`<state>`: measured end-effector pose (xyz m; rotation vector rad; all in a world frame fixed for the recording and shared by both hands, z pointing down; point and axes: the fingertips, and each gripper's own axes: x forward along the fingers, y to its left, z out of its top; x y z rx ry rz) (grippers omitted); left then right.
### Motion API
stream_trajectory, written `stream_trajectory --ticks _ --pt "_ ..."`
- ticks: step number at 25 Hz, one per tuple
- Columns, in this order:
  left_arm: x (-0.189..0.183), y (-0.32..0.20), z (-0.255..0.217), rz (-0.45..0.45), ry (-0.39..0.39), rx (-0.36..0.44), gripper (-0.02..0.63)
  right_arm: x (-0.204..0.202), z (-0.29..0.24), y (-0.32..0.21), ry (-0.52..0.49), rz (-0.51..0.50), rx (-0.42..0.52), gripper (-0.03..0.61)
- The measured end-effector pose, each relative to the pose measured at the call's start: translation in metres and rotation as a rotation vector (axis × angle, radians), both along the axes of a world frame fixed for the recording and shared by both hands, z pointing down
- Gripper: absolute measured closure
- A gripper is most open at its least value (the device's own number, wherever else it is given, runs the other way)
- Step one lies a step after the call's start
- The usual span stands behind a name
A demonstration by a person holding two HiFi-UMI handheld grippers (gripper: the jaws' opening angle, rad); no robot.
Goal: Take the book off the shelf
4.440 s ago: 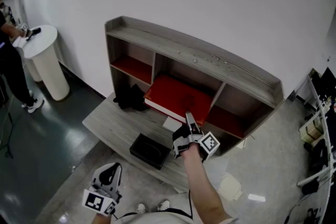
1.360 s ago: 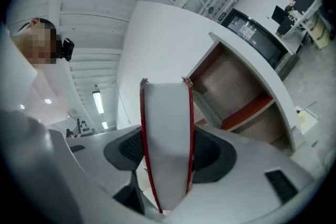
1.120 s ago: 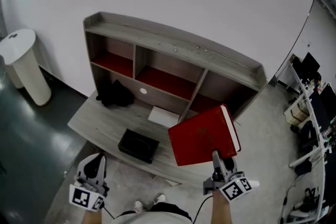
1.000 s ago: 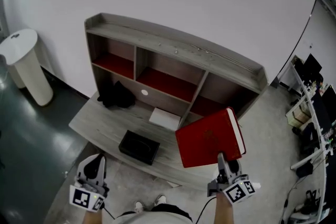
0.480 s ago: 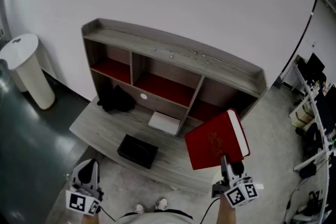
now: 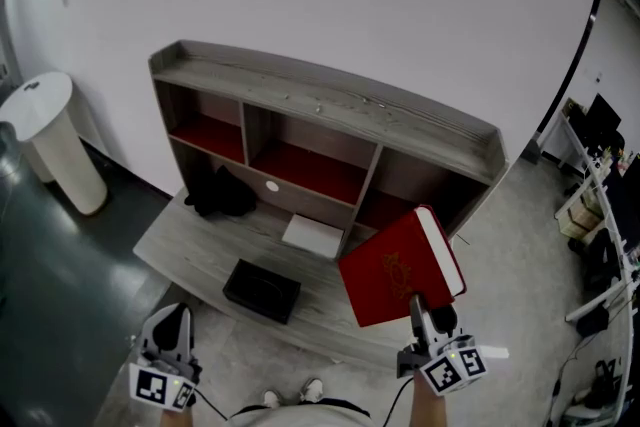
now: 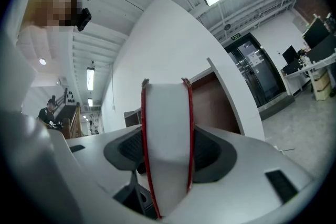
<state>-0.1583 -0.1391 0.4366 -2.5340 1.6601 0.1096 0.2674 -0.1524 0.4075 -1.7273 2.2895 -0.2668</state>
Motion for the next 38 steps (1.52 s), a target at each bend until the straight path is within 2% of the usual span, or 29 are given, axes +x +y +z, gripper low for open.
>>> stream_trajectory --ticks 8,15,25,38 --pt "-0.002 0.009 0.000 -0.020 -0.011 -0.008 0.594 -0.012 0.000 -0.004 0.024 -0.039 0.002 0.321" --pt "-0.004 0.017 0.007 -0.040 -0.012 -0.029 0.594 -0.019 0.007 -0.010 0.007 -0.078 -0.022 0.321" --pt "-0.001 0.020 0.010 -0.035 -0.019 -0.035 0.594 -0.032 0.007 -0.012 0.083 -0.099 -0.015 0.321" --pt "-0.006 0.015 0.010 -0.038 0.039 -0.014 0.594 -0.041 -0.014 -0.012 0.117 -0.104 0.018 0.321"
